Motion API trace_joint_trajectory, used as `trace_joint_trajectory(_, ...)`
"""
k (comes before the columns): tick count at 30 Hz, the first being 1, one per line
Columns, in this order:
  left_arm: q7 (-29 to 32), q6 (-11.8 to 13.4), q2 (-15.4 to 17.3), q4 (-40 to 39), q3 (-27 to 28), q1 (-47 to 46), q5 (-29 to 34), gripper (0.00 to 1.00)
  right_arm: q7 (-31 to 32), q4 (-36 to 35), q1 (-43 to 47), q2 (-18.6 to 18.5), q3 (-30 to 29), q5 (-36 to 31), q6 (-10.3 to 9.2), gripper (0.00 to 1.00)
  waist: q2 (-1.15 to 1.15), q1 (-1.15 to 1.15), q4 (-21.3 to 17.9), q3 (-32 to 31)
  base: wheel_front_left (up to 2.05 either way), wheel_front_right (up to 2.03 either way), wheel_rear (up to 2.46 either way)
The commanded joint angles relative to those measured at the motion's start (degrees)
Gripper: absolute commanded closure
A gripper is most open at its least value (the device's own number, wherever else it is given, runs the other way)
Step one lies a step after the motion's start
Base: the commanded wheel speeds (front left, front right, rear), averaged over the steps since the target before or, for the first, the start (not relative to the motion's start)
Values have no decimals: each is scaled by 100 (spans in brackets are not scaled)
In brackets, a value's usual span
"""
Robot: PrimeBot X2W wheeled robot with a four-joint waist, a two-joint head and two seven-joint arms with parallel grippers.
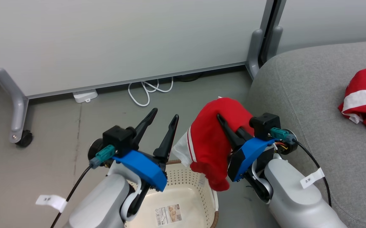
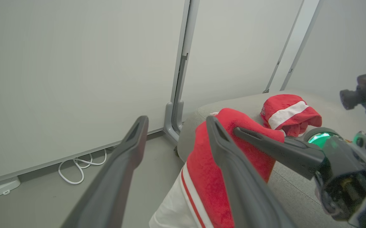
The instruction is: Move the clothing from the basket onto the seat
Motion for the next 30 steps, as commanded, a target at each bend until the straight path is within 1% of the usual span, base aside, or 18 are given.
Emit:
trace_joint_trajectory(1,-14,-41,71,-196,269,310,263,0,-38,-77,43,-5,-61,-72,3,100,0,0,-27,31,0,0,0)
trace_joint_trajectory(3,-14,-78,110,-412,575,617,542,0,-26,-139,91,-5,-115,-109,3,100,0,0,-52,48,0,0,0)
trace_joint_trajectory(7,-14,-155,84,-935,1244,1320,1021,0,15,-280,191,-5,-177,-155,3,100,0,0,-135,65,0,0,0)
trace_joint_trajectory(13,-15,-292,8,-1380,1961,2135,1540,0,94,-503,352,-5,-337,-254,3,100,0,0,-252,65,0,0,0)
trace_joint_trajectory(14,-15,-292,8,-1380,1961,2135,1540,0,94,-503,352,-5,-337,-254,3,100,0,0,-252,65,0,0,0)
trace_joint_trajectory(17,-14,-346,-40,-1498,2221,2391,1731,0,144,-623,438,-5,-435,-347,3,100,0,0,-326,51,0,0,0)
trace_joint_trajectory(23,-15,-389,-137,-1684,2666,2716,1974,0,257,-889,633,-5,-596,-445,3,100,0,0,-564,27,0,0,0)
trace_joint_trajectory(27,-15,-400,-190,-1678,2779,2772,2081,0,341,-1083,740,-5,-654,-466,3,100,0,0,-782,47,0,0,0)
trace_joint_trajectory(30,-16,-402,-170,-1671,2770,2742,2089,0,389,-1233,803,-5,-667,-439,3,100,0,0,-989,80,0,0,0)
